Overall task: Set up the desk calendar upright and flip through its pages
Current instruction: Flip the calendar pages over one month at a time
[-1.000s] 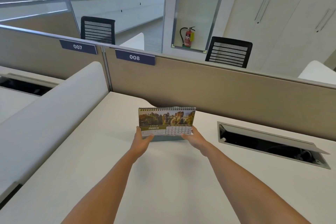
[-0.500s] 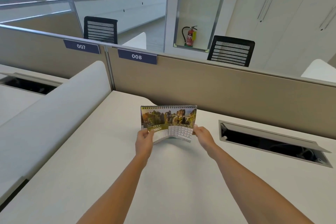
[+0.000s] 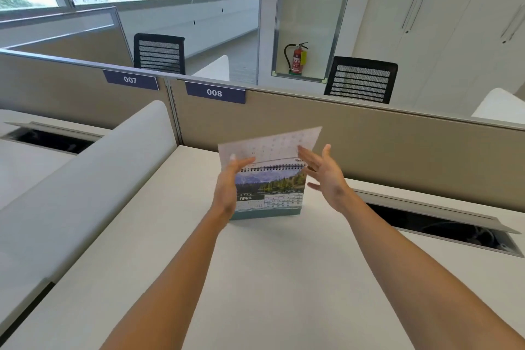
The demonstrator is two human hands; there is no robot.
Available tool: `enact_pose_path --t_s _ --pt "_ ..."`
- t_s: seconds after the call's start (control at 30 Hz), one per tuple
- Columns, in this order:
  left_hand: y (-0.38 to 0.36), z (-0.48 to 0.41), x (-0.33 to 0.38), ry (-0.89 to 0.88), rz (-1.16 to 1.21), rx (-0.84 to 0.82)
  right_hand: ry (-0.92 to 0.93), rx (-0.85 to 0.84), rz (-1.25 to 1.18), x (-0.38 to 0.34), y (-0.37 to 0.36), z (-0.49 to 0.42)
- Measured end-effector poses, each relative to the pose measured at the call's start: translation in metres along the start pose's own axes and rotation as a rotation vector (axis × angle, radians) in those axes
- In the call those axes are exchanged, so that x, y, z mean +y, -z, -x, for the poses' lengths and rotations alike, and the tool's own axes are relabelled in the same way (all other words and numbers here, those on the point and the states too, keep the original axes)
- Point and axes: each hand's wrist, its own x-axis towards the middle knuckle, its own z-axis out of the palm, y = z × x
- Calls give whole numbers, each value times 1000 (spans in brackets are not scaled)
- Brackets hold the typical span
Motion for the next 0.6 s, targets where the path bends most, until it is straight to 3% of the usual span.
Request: enact_pose_path --t_s 0.13,0.27,0.47,0.6 --pt "9 -31 -24 -94 -529 31 73 6 240 2 -10 -12" --pt "23 -41 -36 -122 -1005 -32 -26 107 609 20 -10 -29" --pt "31 -54 -46 -134 -1146 -137 4 128 919 34 -16 -29" --pt "33 -56 -61 -110 -1005 -96 15 142 949 42 -17 -27"
